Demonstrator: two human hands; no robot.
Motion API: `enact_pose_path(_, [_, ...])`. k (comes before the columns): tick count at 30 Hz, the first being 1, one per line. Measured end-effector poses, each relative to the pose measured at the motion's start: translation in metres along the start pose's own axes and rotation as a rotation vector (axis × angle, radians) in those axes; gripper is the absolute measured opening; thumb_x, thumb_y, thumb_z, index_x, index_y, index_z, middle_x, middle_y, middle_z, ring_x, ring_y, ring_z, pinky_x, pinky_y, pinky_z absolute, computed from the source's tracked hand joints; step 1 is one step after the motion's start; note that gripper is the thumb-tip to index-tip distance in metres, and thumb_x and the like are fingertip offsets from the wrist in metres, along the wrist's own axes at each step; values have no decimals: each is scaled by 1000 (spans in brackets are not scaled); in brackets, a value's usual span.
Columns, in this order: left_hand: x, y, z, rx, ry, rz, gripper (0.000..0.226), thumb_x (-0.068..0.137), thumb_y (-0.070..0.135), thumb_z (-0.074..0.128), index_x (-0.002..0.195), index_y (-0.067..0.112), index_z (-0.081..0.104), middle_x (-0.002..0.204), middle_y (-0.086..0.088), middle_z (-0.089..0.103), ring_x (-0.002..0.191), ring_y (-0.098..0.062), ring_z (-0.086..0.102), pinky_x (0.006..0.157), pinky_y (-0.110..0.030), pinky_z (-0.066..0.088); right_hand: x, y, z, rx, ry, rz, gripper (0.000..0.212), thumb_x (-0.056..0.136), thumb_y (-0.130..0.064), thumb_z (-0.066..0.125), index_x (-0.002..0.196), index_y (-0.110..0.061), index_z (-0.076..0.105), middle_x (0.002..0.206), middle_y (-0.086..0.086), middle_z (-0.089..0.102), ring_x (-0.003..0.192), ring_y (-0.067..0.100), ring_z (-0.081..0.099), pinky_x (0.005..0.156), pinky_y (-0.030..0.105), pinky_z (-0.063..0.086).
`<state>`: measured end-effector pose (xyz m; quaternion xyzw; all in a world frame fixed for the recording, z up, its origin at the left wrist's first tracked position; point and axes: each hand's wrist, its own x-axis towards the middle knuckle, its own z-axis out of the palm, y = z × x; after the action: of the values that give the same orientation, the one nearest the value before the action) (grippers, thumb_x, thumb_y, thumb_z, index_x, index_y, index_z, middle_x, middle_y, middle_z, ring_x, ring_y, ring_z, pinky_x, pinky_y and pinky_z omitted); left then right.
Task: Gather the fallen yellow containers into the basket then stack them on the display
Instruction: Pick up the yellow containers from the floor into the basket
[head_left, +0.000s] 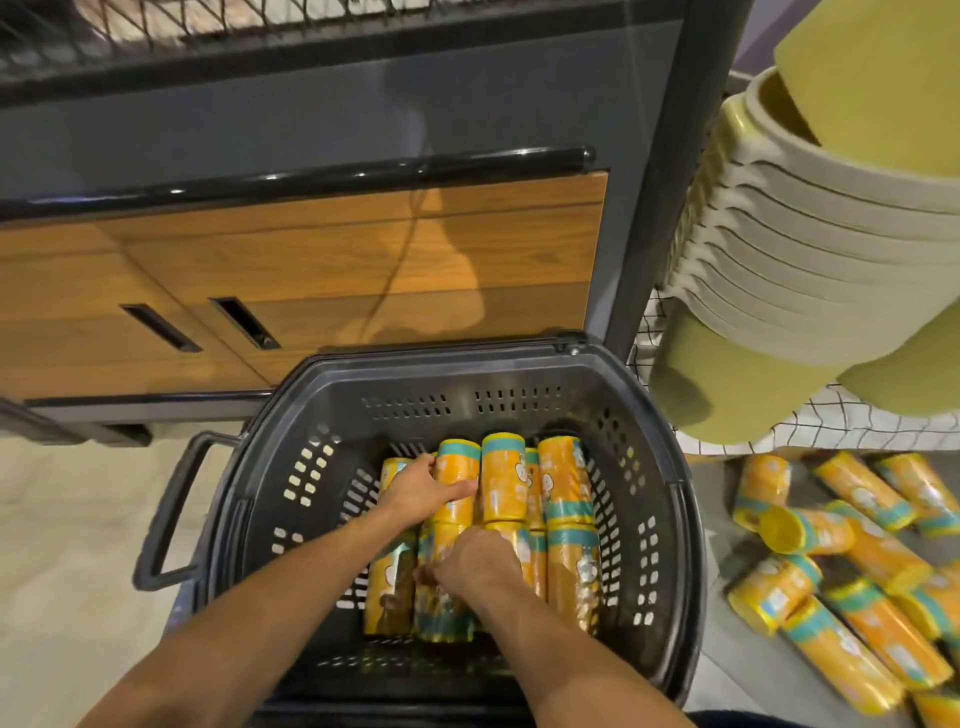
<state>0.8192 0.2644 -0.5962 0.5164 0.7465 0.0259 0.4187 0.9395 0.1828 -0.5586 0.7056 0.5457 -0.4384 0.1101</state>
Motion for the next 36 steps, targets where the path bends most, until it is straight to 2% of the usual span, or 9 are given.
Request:
enact_pose_path(5, [-17, -3, 6, -25, -50, 20, 89, 83, 69, 70, 148, 14, 42, 139, -4, 62, 117, -22, 65, 95, -36, 55, 6, 6, 4, -88, 69, -47, 46, 95, -37, 69, 134, -13, 61, 138, 6, 64, 128, 25, 62, 101, 35, 51])
enact_pose_path(8, [-22, -1, 4, -60, -68, 21, 72, 88, 64, 68, 136, 17, 44, 122, -1, 64, 87, -16, 70, 54, -31, 58, 9, 12, 1, -166, 100, -106, 37, 101, -25, 57, 134, -9, 60, 138, 10, 63, 128, 28, 61, 100, 36, 51])
enact_pose_path(10, [-24, 2, 1, -108, -107, 0, 64, 89, 60, 69, 130, 19, 42, 118, 0, 61, 84, -18, 70, 44, -32, 55, 9, 14, -3, -181, 84, -107, 38, 101, -26, 57, 135, -8, 58, 139, 12, 62, 127, 29, 61, 100, 37, 52])
enact_pose_path(15, [-31, 12, -9, -137, -164, -45, 24, 101, 42, 60, 102, 18, 58, 94, -5, 66, 79, -20, 67, 72, -51, 64, -3, 28, -31, 15, 75, -42, 45, 97, -35, 60, 135, -11, 57, 136, 10, 64, 123, 30, 63, 100, 37, 53])
enact_pose_path(18, [-41, 28, -20, -106, -60, 12, 35, 82, 50, 72, 87, 16, 63, 79, -5, 67, 69, -23, 65, 75, -50, 60, -15, 42, -66, 187, 149, -31, 44, 95, -41, 59, 128, -12, 62, 131, 11, 67, 120, 32, 63, 101, 39, 52])
enact_pose_path(20, [-52, 50, -27, -140, -2, 108, 40, 75, 53, 73, 92, 17, 68, 89, -5, 73, 81, -26, 71, 81, -47, 59, -29, 52, -97, 314, 220, -55, 41, 92, -47, 63, 120, -18, 68, 125, 9, 70, 120, 31, 64, 98, 36, 51])
enact_pose_path(24, [-91, 115, -29, -234, 42, 313, 14, 95, 34, 71, 106, 26, 72, 105, 4, 73, 102, -17, 70, 94, -44, 55, -72, 79, -160, 532, 428, -170, 20, 90, -47, 68, 94, -27, 66, 98, -2, 72, 103, 23, 68, 85, 32, 50])
enact_pose_path(31, [-188, 230, 19, -303, -105, 682, 7, 98, 38, 66, 105, 38, 67, 117, 5, 72, 110, -15, 67, 101, -44, 50, -174, 194, -218, 817, 797, -180, 15, 94, -34, 68, 99, -19, 69, 100, 3, 75, 98, 24, 68, 89, 37, 53])
enact_pose_path(36, [-260, 294, 127, -213, -314, 872, 25, 95, 40, 67, 117, 30, 69, 111, 5, 72, 106, -13, 67, 87, -30, 51, -237, 340, -181, 1009, 1057, 7, 21, 93, -38, 68, 105, -21, 69, 98, -2, 72, 91, 18, 65, 81, 32, 50])
